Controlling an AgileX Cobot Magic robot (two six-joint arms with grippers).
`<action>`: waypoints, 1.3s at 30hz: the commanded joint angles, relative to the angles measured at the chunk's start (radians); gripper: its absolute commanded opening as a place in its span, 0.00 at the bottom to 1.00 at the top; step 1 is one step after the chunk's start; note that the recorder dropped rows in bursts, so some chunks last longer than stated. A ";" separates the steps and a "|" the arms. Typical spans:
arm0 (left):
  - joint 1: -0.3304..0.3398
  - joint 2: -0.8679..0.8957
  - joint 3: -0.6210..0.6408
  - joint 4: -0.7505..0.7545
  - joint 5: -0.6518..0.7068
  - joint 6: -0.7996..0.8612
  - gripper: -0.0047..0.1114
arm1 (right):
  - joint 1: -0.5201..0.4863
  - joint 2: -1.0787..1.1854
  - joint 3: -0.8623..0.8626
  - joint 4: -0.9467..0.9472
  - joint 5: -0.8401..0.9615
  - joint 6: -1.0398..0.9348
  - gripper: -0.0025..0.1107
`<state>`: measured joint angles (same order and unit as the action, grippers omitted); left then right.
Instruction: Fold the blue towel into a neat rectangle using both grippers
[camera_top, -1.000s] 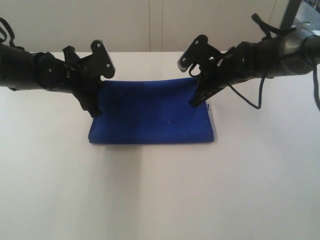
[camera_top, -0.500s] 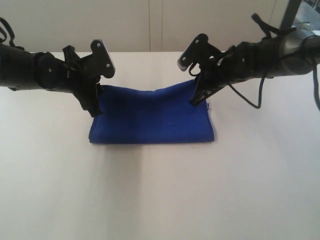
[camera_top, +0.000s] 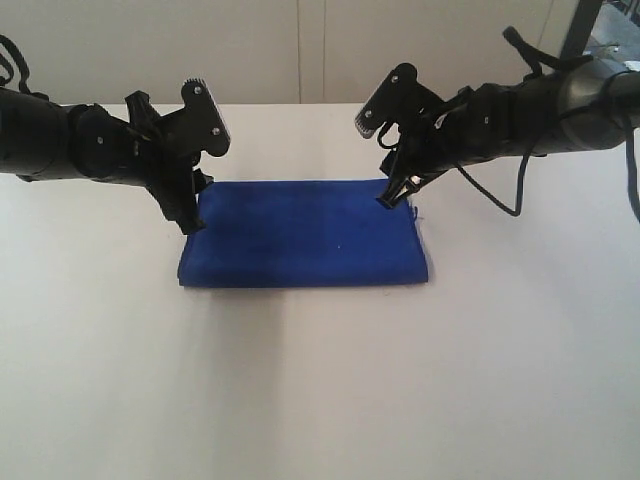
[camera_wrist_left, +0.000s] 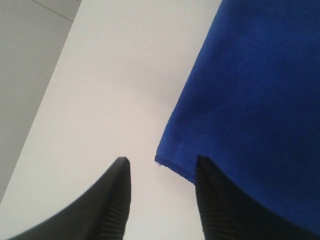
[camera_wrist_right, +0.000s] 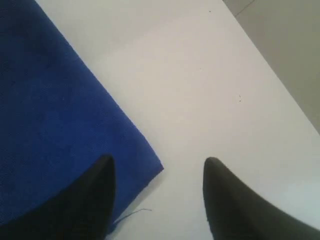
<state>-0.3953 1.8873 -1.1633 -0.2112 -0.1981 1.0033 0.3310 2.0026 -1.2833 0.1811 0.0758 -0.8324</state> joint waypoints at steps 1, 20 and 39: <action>0.003 -0.003 -0.005 -0.003 0.012 -0.005 0.45 | -0.005 -0.002 -0.005 0.001 -0.011 0.030 0.48; 0.007 -0.057 -0.019 -0.156 0.306 -0.371 0.04 | -0.005 -0.101 -0.005 0.004 0.318 0.470 0.02; 0.244 -0.298 -0.003 0.047 0.737 -0.983 0.04 | -0.122 -0.377 0.177 0.005 0.433 0.737 0.02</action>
<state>-0.1540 1.6406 -1.1839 -0.1855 0.4880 0.0571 0.2204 1.6968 -1.1431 0.1849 0.5119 -0.1033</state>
